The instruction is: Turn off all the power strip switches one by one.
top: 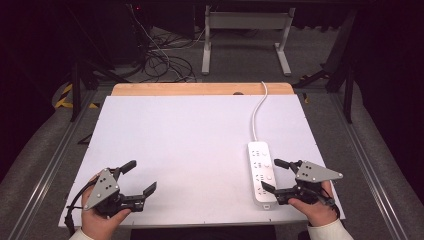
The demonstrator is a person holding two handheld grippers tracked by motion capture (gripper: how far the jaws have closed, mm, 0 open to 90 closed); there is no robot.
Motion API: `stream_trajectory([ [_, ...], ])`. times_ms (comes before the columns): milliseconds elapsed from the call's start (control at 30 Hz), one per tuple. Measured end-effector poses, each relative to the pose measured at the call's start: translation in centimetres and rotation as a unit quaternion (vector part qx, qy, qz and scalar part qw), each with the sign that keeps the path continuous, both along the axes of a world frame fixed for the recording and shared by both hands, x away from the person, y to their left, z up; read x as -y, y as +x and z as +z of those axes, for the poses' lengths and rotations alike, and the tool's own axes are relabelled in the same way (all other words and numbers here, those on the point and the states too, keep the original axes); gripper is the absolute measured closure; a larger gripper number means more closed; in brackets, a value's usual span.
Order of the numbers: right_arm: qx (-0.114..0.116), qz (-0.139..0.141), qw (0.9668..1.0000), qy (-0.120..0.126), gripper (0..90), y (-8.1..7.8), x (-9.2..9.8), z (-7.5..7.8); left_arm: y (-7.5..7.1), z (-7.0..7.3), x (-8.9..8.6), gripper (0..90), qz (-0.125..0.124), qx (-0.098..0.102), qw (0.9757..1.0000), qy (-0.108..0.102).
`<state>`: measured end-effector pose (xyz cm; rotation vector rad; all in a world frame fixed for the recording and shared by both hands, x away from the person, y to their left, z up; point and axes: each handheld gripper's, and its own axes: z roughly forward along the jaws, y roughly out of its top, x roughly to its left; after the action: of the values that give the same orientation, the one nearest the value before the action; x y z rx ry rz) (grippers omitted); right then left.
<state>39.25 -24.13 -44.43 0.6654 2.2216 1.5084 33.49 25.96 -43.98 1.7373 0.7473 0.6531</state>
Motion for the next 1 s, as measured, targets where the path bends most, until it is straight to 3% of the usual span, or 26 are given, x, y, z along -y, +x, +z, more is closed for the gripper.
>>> stream_trajectory([
  [333,0.005,0.003,1.0,-0.006,17.2,-0.1,-0.1,0.1,0.0,-0.1,0.2,12.2,0.002,0.011,0.9999,0.007],
  [500,0.012,0.012,0.9998,-0.009,17.0,-0.1,-0.4,0.2,0.0,-0.1,0.1,12.3,-0.002,0.006,1.0,0.004],
  [833,0.007,0.016,0.9998,-0.005,22.3,0.0,-0.6,0.8,-0.1,0.0,0.1,13.0,-0.004,0.011,0.9999,0.007],
  [1000,0.011,0.015,0.9998,-0.01,26.3,0.5,-0.8,1.8,-0.2,0.0,0.1,13.0,-0.003,0.007,1.0,0.002],
])
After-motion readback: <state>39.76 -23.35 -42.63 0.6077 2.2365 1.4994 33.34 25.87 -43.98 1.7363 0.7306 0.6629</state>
